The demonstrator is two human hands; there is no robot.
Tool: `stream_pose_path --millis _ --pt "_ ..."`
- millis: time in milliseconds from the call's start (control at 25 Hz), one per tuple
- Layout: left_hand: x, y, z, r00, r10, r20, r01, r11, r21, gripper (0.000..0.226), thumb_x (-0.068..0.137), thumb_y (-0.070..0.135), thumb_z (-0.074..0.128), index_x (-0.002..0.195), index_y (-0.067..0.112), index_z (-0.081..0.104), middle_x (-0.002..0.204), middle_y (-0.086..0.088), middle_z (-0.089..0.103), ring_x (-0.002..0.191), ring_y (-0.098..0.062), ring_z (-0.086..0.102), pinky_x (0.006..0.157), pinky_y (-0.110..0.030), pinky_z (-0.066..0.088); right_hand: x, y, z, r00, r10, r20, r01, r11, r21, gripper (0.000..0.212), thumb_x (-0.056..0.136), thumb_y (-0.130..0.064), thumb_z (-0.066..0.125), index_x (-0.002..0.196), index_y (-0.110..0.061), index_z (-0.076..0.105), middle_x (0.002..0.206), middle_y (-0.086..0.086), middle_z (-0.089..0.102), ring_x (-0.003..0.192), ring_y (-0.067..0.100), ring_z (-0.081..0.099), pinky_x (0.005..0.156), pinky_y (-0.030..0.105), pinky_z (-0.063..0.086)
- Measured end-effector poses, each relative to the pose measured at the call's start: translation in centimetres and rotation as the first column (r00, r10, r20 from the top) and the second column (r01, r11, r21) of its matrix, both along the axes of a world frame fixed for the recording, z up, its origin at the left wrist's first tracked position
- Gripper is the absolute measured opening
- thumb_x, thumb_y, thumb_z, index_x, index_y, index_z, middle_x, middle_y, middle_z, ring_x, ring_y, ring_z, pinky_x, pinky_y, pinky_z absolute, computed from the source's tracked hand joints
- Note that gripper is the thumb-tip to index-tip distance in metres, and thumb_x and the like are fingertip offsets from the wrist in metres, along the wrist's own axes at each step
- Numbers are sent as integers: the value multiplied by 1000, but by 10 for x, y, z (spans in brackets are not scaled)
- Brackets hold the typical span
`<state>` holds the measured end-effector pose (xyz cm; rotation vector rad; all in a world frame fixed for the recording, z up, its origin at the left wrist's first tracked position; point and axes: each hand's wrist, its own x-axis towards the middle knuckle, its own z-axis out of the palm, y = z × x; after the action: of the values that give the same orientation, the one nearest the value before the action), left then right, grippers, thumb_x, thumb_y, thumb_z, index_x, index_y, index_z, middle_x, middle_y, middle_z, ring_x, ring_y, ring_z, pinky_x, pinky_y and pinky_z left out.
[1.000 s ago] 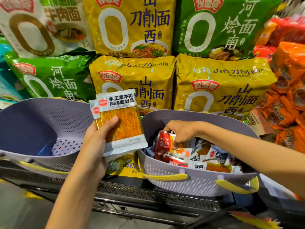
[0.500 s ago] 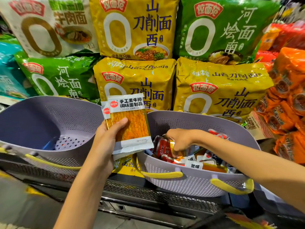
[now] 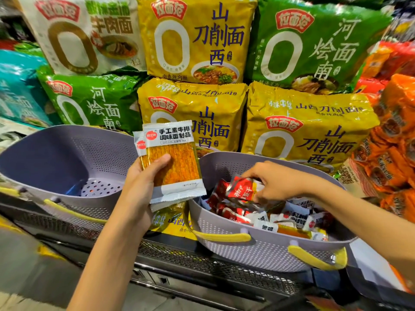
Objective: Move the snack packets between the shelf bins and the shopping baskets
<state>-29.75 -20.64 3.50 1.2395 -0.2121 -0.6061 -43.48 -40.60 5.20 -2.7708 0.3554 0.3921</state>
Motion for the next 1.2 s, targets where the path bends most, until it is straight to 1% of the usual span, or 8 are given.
stream_pose_path --millis 120,200,280,440,640,840,960,1200 --pt "0 2 -3 1000 11 -11 -11 1000 14 18 87 20 59 104 19 63 93 -1 73 85 -20 68 85 -43 53 -1 -13 18 991 -68 -116 107 924 366 24 79 5 69 100 -3 61 77 1 66 60 3 63 55 23 55" --pt "0 2 -5 1000 19 -18 -18 1000 21 17 87 20 60 103 20 64 90 1 73 83 -19 68 84 -42 53 3 -26 23 985 -72 -160 142 862 486 22 79 8 66 98 -3 58 83 3 68 66 4 66 59 16 53" --pt "1 3 -4 1000 18 -21 -18 1000 24 20 87 21 60 106 20 64 92 0 73 81 -18 69 80 -39 54 12 -40 20 979 -143 -147 202 785 585 21 79 9 64 93 -5 59 86 5 71 72 11 69 67 22 56" --pt "5 7 -3 1000 22 -10 -22 999 28 19 87 22 59 106 21 63 90 1 73 73 -13 70 67 -33 57 33 -50 -10 944 -250 -214 329 693 641 27 75 5 69 98 -5 59 92 9 70 78 18 69 77 33 56" --pt "4 9 -3 999 34 -24 -33 999 39 24 88 21 59 112 20 62 97 -1 72 80 -16 69 74 -35 55 60 -26 -53 875 -383 -296 471 534 702 16 83 8 60 97 0 63 75 5 72 70 17 69 78 36 56" --pt "4 9 -4 999 37 -35 -35 998 59 28 88 21 59 116 18 61 107 -6 70 93 -22 67 84 -40 53 71 -6 -49 918 -298 -262 393 774 496 29 86 -4 62 114 2 59 88 7 67 76 19 65 78 32 53" --pt "5 9 -4 999 33 -32 -31 997 66 30 87 21 60 117 18 61 108 -7 70 96 -24 67 86 -41 52 73 9 -45 938 -219 -269 297 907 299 42 86 -9 62 125 0 48 113 11 61 102 25 60 84 32 50" --pt "3 10 -4 999 29 -37 -27 998 57 25 88 20 59 112 18 61 106 -7 70 96 -23 67 83 -40 53 70 15 -59 939 -261 -222 286 954 90 44 79 -16 69 117 -1 53 116 17 60 101 29 58 85 38 50"
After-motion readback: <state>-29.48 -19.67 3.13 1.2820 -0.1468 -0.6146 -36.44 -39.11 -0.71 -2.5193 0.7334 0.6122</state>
